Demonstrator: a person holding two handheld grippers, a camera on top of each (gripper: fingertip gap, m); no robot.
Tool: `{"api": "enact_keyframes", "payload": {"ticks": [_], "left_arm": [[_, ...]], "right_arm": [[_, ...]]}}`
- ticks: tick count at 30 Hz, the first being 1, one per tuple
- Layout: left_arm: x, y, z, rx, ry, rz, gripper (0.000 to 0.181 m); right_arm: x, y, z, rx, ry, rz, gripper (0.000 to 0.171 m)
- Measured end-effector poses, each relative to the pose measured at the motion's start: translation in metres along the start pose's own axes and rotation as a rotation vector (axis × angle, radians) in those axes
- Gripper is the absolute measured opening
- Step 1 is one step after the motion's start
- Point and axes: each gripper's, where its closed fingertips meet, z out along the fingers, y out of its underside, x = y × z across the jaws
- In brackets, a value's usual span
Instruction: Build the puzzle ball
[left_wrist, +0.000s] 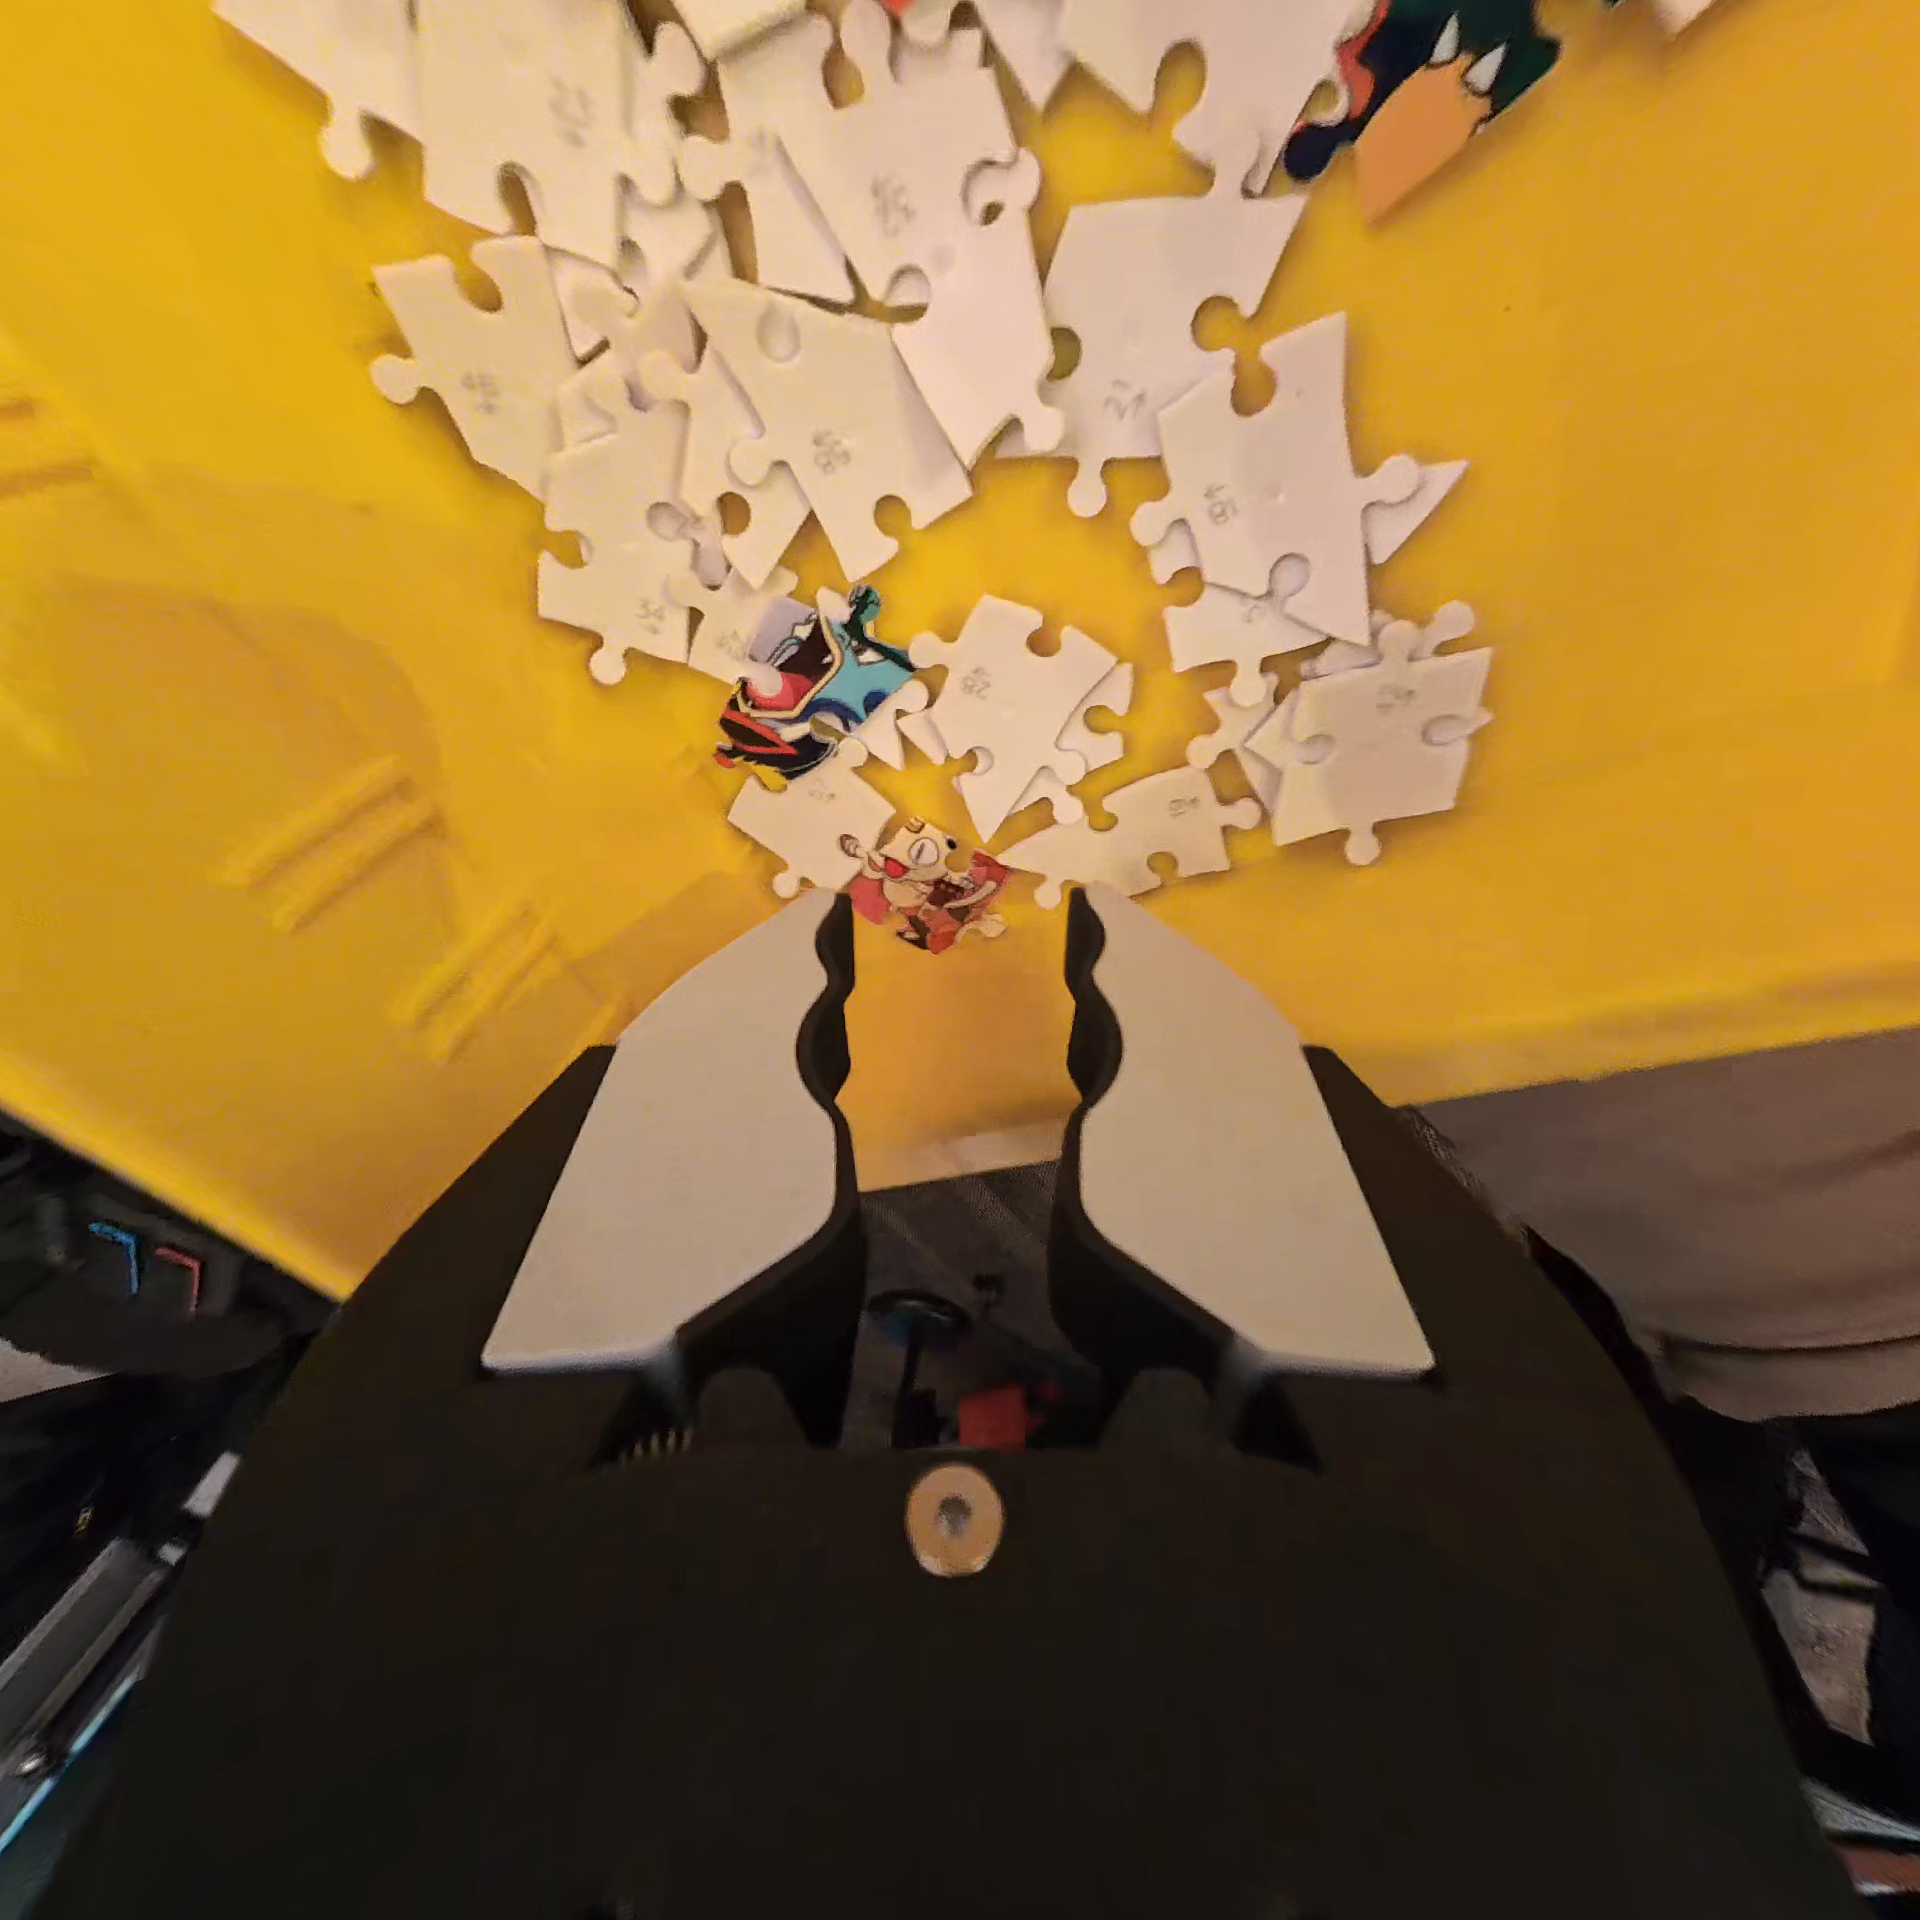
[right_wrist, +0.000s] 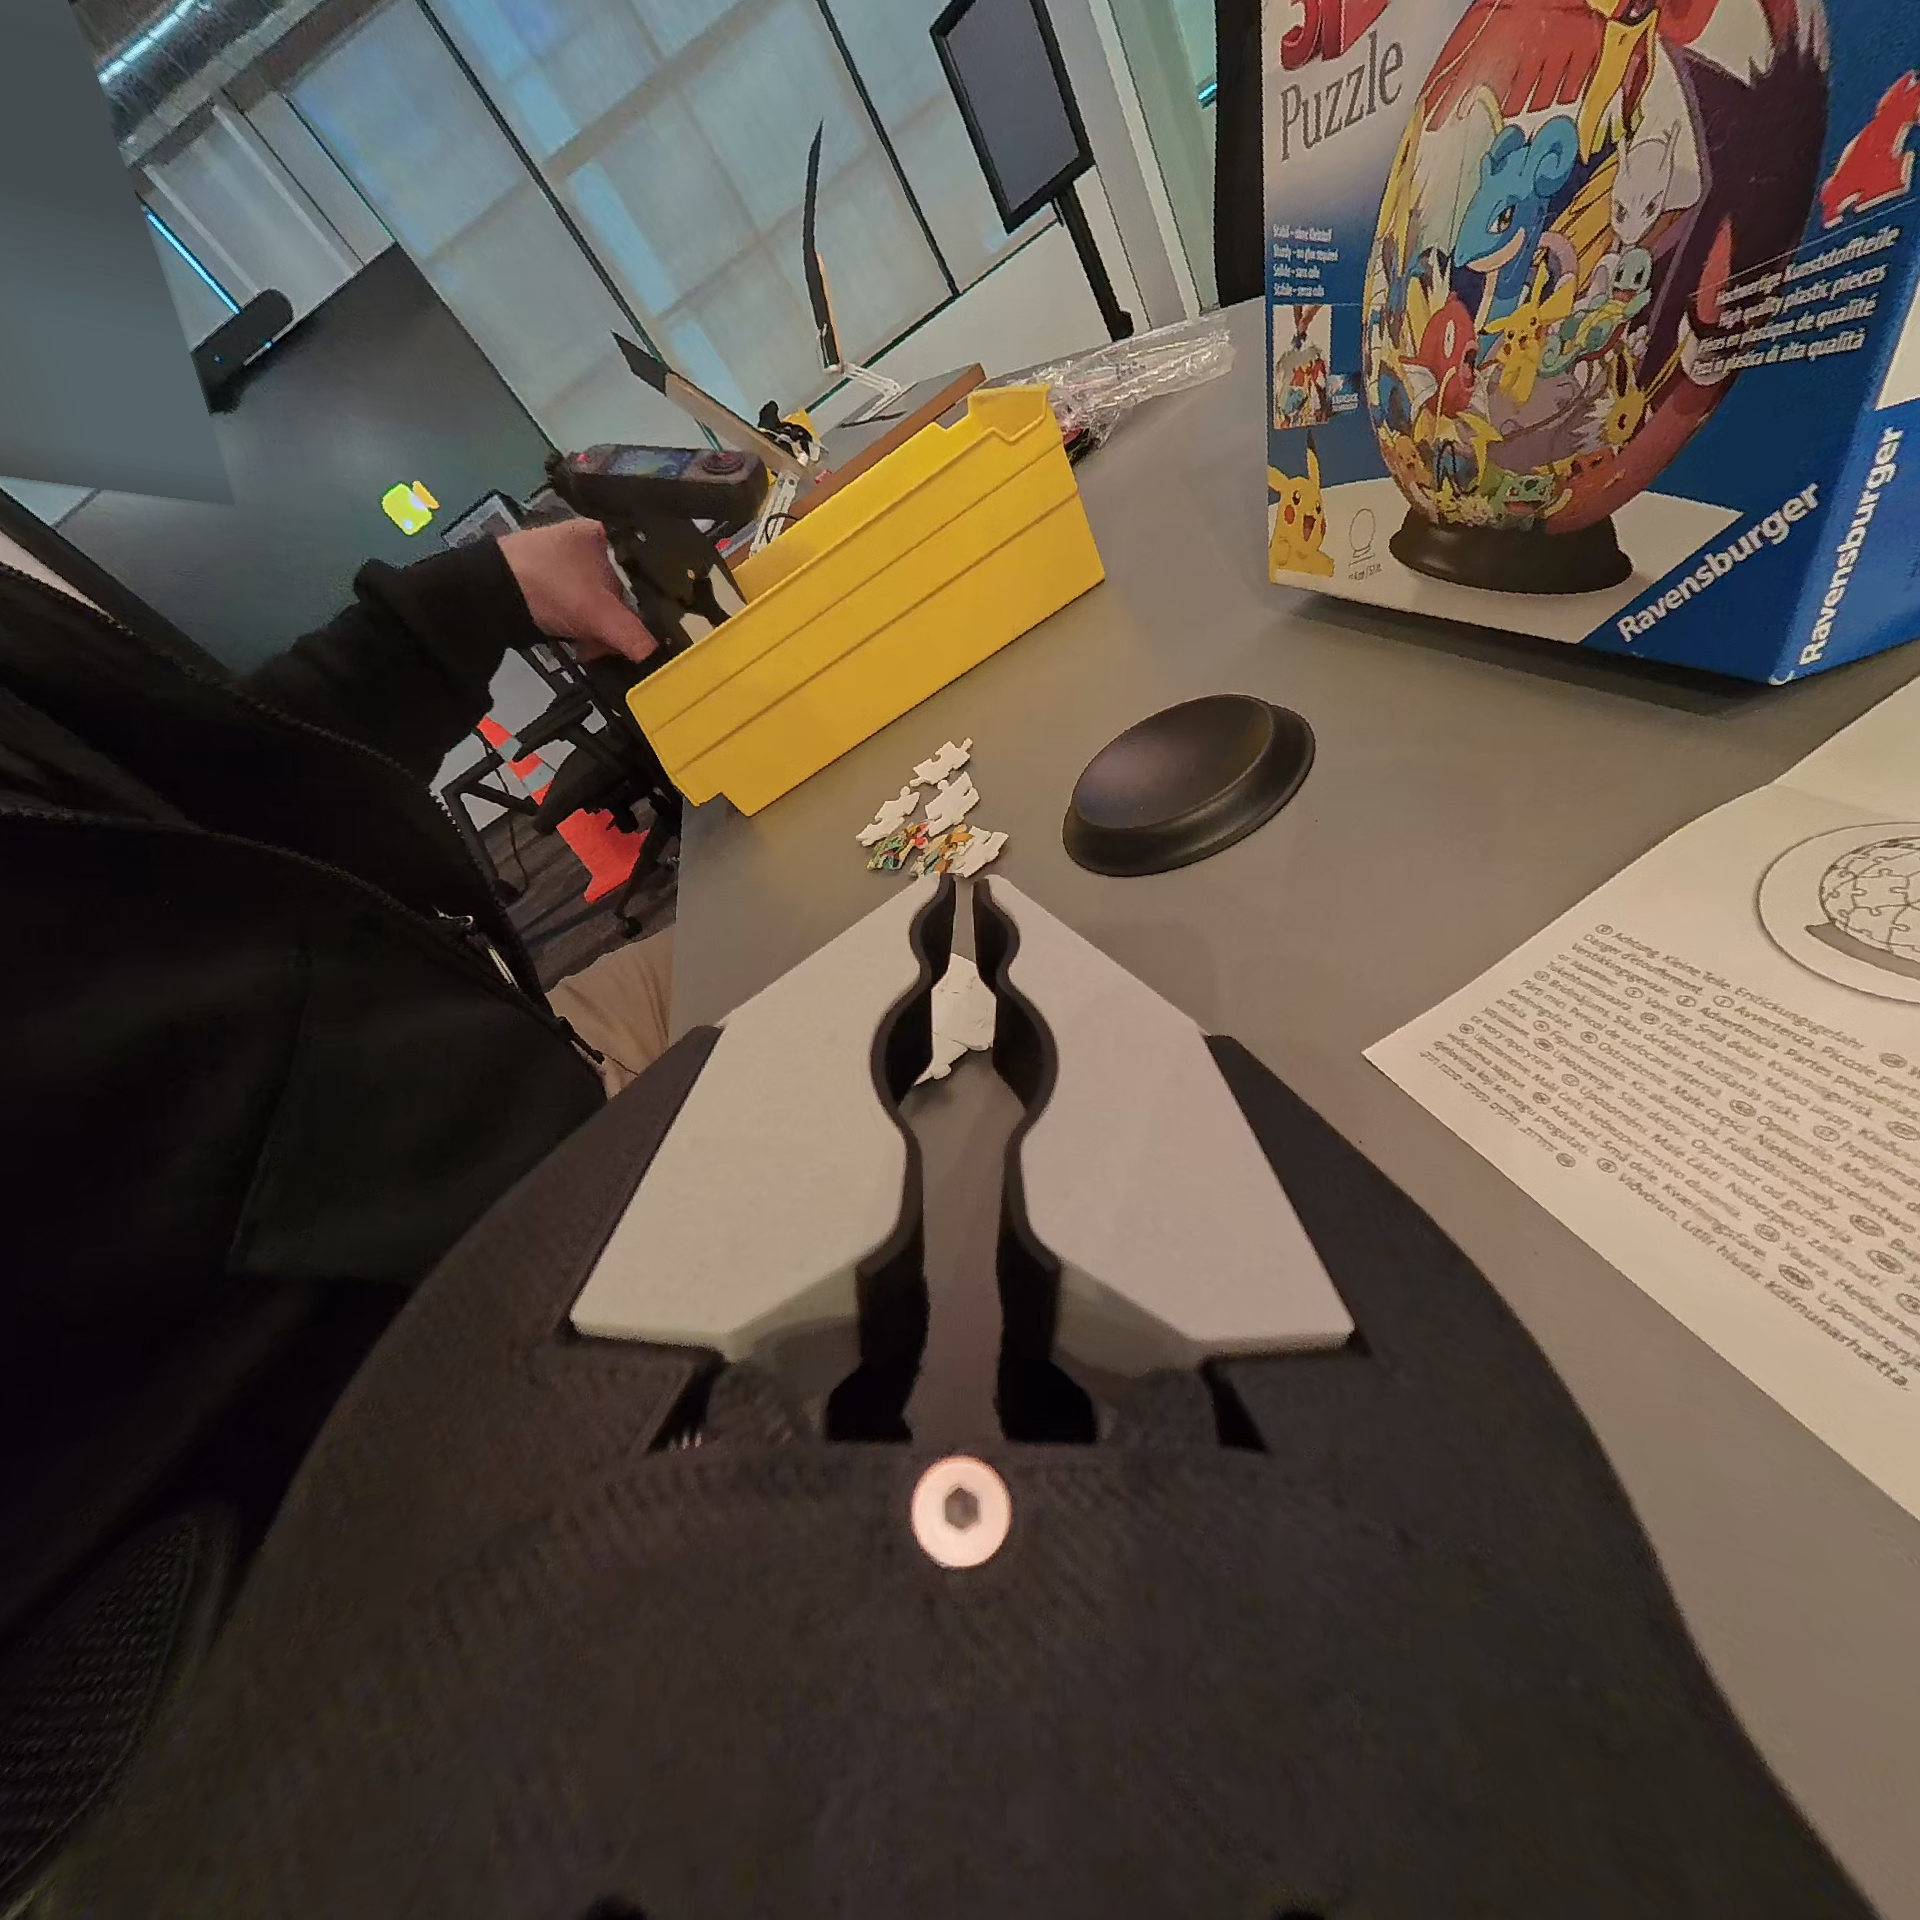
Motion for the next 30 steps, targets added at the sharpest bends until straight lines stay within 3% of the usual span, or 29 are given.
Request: {"api": "enact_keyframes", "payload": {"ticks": [2, 9, 16, 21, 23, 25, 28, 30], "left_arm": [[0.002, -0.002, 0.005, -0.022, 0.02, -0.03, 0.036], [0.002, 0.002, 0.013, -0.121, 0.151, -0.166, 0.059], [0.016, -0.006, 0.011, -0.077, 0.332, -0.27, 0.065], [0.026, -0.009, 0.009, -0.055, 0.359, -0.285, 0.084], [0.031, -0.015, 0.006, -0.012, 0.393, -0.29, 0.083], [0.053, -0.037, -0.011, 0.121, 0.566, -0.283, 0.064], [0.042, -0.029, -0.01, 0.116, 0.451, -0.271, 0.074], [0.033, -0.022, -0.014, 0.126, 0.408, -0.31, 0.068]], "right_arm": [[0.0, 0.0, 0.0, 0.001, -0.002, 0.001, 0.002], [-0.001, -0.002, -0.002, 0.016, -0.008, -0.001, 0.002], [-0.002, -0.003, -0.003, 0.024, -0.014, -0.001, 0.002], [-0.003, -0.004, -0.004, 0.033, -0.016, -0.004, 0.002], [-0.003, -0.005, -0.004, 0.035, -0.018, -0.005, 0.002], [-0.003, -0.005, -0.004, 0.037, -0.02, -0.006, 0.002], [-0.003, -0.005, -0.005, 0.038, -0.02, -0.007, 0.002], [-0.003, -0.005, -0.005, 0.039, -0.02, -0.006, 0.002]]}}
